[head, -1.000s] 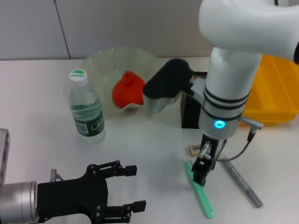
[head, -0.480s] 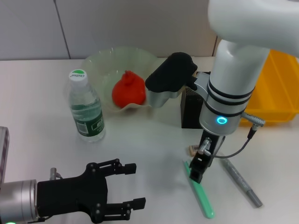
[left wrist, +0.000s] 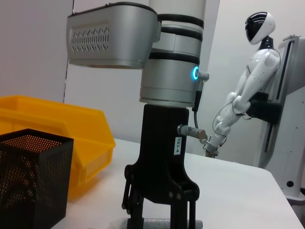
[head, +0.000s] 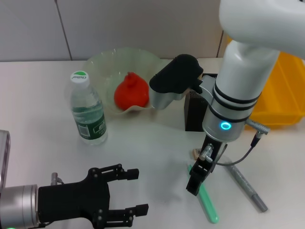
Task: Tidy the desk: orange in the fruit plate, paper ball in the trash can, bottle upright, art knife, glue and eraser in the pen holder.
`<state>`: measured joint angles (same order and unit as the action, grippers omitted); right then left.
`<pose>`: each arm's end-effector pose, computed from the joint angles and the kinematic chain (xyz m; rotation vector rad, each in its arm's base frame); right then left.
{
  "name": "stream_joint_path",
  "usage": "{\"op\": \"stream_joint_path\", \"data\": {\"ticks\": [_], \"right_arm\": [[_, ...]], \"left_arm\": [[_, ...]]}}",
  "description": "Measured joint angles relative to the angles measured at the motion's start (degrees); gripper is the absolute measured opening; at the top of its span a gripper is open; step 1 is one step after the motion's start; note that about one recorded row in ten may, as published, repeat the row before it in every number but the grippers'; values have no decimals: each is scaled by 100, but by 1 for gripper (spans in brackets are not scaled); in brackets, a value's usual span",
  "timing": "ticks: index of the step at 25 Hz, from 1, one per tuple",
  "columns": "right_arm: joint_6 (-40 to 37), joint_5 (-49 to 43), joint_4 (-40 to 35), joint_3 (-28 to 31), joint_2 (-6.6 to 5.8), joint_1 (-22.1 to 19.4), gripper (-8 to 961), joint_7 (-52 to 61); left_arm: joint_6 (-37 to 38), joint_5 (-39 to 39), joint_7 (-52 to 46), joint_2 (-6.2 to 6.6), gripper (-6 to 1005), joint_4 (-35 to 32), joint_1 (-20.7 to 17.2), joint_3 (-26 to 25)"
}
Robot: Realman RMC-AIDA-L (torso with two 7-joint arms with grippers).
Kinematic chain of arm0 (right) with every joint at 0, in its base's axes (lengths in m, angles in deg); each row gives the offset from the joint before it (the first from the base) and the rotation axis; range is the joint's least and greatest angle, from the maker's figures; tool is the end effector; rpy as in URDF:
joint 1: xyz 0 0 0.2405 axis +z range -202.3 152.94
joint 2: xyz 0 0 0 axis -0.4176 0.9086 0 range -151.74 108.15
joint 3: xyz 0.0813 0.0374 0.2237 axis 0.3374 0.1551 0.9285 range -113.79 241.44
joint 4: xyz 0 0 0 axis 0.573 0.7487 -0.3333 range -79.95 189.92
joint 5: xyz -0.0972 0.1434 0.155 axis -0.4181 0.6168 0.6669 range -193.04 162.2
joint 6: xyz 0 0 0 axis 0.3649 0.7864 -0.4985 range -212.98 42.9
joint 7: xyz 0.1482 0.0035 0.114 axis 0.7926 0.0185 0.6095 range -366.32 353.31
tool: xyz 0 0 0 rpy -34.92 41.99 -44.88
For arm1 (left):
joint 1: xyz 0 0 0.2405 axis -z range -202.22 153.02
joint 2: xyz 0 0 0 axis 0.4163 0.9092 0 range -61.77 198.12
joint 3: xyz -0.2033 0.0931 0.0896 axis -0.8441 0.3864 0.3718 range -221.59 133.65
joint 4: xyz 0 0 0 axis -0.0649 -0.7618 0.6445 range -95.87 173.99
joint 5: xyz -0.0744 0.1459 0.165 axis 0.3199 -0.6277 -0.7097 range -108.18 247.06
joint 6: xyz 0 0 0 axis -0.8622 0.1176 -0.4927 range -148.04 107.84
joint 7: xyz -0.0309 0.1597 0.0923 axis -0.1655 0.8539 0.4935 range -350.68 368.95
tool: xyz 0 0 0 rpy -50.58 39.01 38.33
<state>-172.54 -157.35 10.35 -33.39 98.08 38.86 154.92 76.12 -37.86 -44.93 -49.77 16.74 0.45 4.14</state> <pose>0.1277 0.3675 -0.1224 -2.6446 0.9252 -0.9962 -0.2595 0.2763 -0.0735 -2.8604 -0.3467 -0.8997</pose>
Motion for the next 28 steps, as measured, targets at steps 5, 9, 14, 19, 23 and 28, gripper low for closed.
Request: {"op": "stream_joint_path", "data": {"ticks": [5,9,14,19,23,28], "right_arm": [[87,63,6,-36,0,-89,753,-11],[256,199,4,-320,0,-154,753,-12],[405,266,-7,-527,1,-220,752,-10],[483,307,-37,-741,0,-240,752,12],[488,324,-33,-763,0,-240,753,17],[489,321,-16,-764,0,-238,753,24]], "left_arm": [[-4,-2,28,-3,798,0,-2,16],[-7,-9,51,-11,798,0,-14,33],[-7,-11,52,-15,798,0,-12,33],[-7,-11,55,-26,798,5,-9,32],[-7,-11,55,-36,798,6,-9,32],[-7,-11,55,-36,798,5,-9,32]]}}
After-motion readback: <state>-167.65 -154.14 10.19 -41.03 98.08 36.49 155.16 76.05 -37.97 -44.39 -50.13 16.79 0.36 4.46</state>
